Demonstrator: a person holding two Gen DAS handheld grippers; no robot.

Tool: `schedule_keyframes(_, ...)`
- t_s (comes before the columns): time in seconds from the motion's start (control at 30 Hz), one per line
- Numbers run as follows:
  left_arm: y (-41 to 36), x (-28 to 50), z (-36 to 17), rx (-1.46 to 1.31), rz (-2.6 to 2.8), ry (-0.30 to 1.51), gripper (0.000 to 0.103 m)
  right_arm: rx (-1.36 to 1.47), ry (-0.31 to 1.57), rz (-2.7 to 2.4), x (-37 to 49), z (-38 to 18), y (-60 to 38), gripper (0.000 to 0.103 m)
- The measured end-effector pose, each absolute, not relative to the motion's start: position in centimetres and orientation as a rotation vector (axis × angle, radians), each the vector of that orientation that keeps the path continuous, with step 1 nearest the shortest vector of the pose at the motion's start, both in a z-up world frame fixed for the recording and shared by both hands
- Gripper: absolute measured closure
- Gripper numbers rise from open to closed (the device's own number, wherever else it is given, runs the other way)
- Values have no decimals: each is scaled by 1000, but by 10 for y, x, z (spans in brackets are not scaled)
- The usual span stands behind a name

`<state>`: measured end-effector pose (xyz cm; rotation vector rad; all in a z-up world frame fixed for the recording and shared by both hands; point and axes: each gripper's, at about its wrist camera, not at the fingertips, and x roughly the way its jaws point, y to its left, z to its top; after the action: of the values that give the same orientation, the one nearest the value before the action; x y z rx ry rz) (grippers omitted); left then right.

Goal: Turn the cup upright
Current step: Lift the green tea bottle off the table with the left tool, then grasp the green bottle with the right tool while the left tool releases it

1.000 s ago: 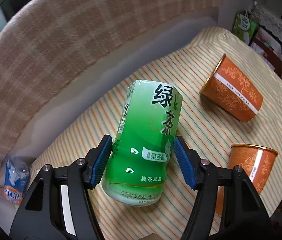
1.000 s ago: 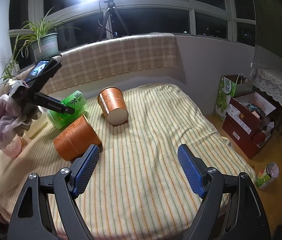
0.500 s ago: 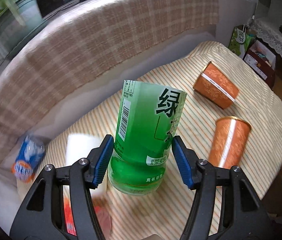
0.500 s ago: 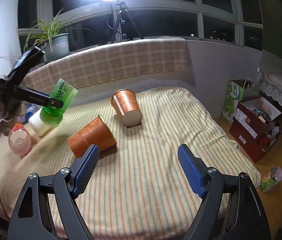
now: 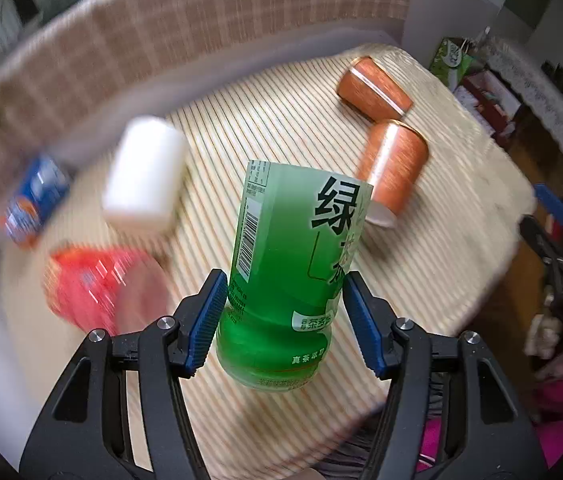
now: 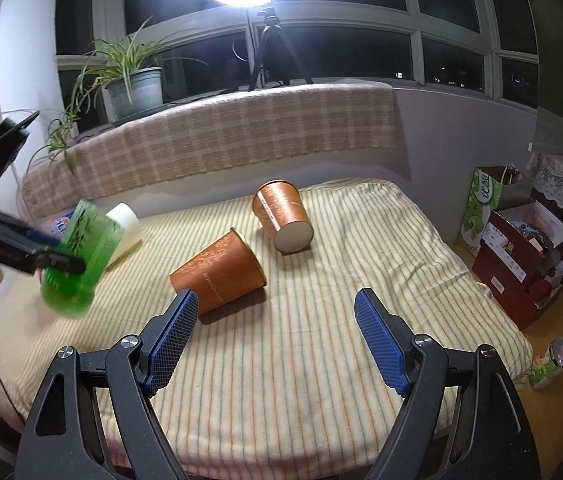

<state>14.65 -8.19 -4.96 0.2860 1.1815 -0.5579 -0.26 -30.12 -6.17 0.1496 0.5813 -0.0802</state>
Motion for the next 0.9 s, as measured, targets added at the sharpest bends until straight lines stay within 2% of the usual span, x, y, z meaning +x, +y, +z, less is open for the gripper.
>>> schedule_keyframes(0.27,-67,139,-84,43,-537,1333,41,144,583,-69,-4,-62,-298,23)
schedule_keyframes(0.83,-33,152,-109,-126,-467,1348,41,124,607,-34,1,-63,-280,23)
schedule_keyframes(0.9,-31,152,-108,-126,-468,1342,37,125,615,-24,2,-63,-277,23)
